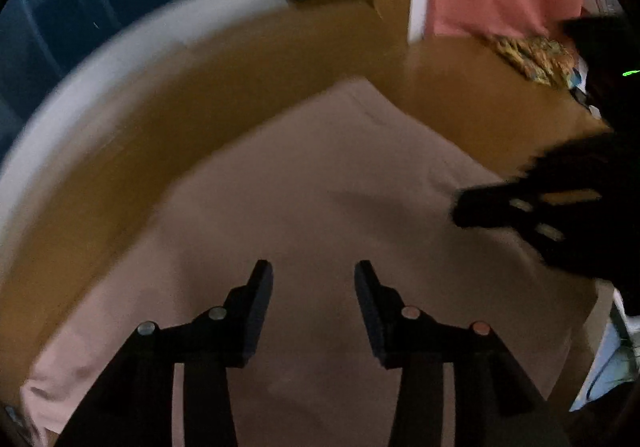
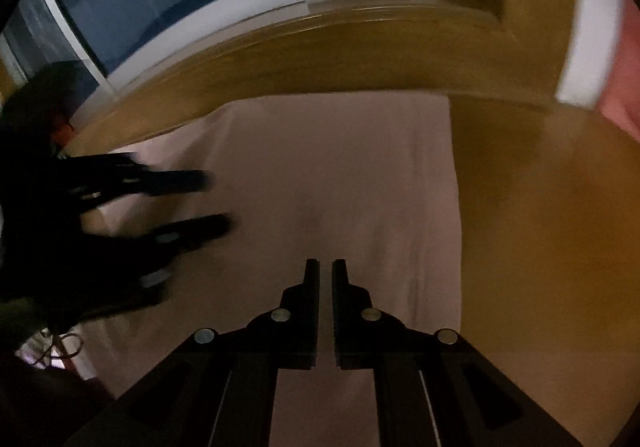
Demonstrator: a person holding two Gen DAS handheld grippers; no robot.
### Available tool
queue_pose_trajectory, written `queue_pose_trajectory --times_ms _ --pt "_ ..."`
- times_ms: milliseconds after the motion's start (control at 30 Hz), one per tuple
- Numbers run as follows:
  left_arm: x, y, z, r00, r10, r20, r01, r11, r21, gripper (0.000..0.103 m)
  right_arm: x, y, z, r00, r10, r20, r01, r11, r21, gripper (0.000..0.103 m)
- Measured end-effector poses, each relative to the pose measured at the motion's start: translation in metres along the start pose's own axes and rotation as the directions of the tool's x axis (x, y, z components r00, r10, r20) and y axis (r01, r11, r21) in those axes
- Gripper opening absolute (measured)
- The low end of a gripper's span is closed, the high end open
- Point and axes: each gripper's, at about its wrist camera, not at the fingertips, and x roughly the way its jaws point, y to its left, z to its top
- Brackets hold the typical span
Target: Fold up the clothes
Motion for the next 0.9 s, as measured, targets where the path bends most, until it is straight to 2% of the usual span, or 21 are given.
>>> queue_pose_trajectory --times_ms 67,100,233,300,400,567,700,767,833,867,900 --pt "0.025 -0.004 0.006 0.999 -0.010 -0.035 0.010 1.000 -0.014 0.040 -0.016 -0.001 -0.028 0.999 -0.033 -0.021 0.033 0.999 0.014 0.006" --pt "0.023 -0.007 0.005 0.999 -0.009 -0.038 0.008 1.000 -0.017 0.040 -0.020 -0.003 -0.040 0.998 -0.046 -0.034 0.046 0.999 0.016 0.006" --pt "0.029 -0.017 0.016 1.000 -0.011 -0.013 0.010 0.999 -0.042 0.040 -0.033 -0.008 -0.081 0.992 -0.099 -0.077 0.100 0.995 0.018 0.007" --pt "0.033 -0.023 0.022 1.000 -0.015 -0.001 0.015 0.998 -0.053 0.042 -0.038 -0.011 -0.091 0.987 -0.144 -0.068 0.146 0.989 0.023 0.006" --pt "0.044 -0.035 0.033 1.000 -0.024 0.006 0.024 0.998 -0.054 0.042 -0.047 -0.023 -0.098 0.972 -0.222 -0.078 0.226 0.974 0.035 0.005" --pt "0.044 -0.062 0.044 1.000 -0.029 0.003 0.029 0.999 -0.021 0.043 -0.060 -0.048 -0.106 0.963 -0.258 -0.082 0.264 0.962 0.071 0.003" --pt "0.033 -0.072 0.041 0.998 -0.067 0.018 0.067 0.997 -0.034 0.043 -0.064 -0.062 -0.105 0.948 -0.304 -0.089 0.310 0.949 0.059 0.002" --pt "0.015 -0.065 0.035 0.996 -0.081 0.036 0.083 0.995 -0.061 0.043 -0.068 -0.069 -0.102 0.938 -0.332 -0.099 0.338 0.939 0.054 0.002" --pt "-0.012 -0.042 0.021 0.997 -0.051 0.056 0.057 0.993 -0.107 0.043 -0.073 -0.072 -0.099 0.929 -0.359 -0.094 0.364 0.930 0.043 0.003" --pt "-0.024 -0.030 0.014 0.997 -0.032 0.065 0.040 0.991 -0.130 0.043 -0.079 -0.064 -0.094 0.934 -0.353 -0.060 0.355 0.935 0.022 0.003" --pt "-0.034 -0.015 0.005 0.998 0.004 0.068 0.007 0.988 -0.153 0.043 -0.085 -0.053 -0.088 0.948 -0.317 -0.018 0.317 0.948 -0.005 0.004"
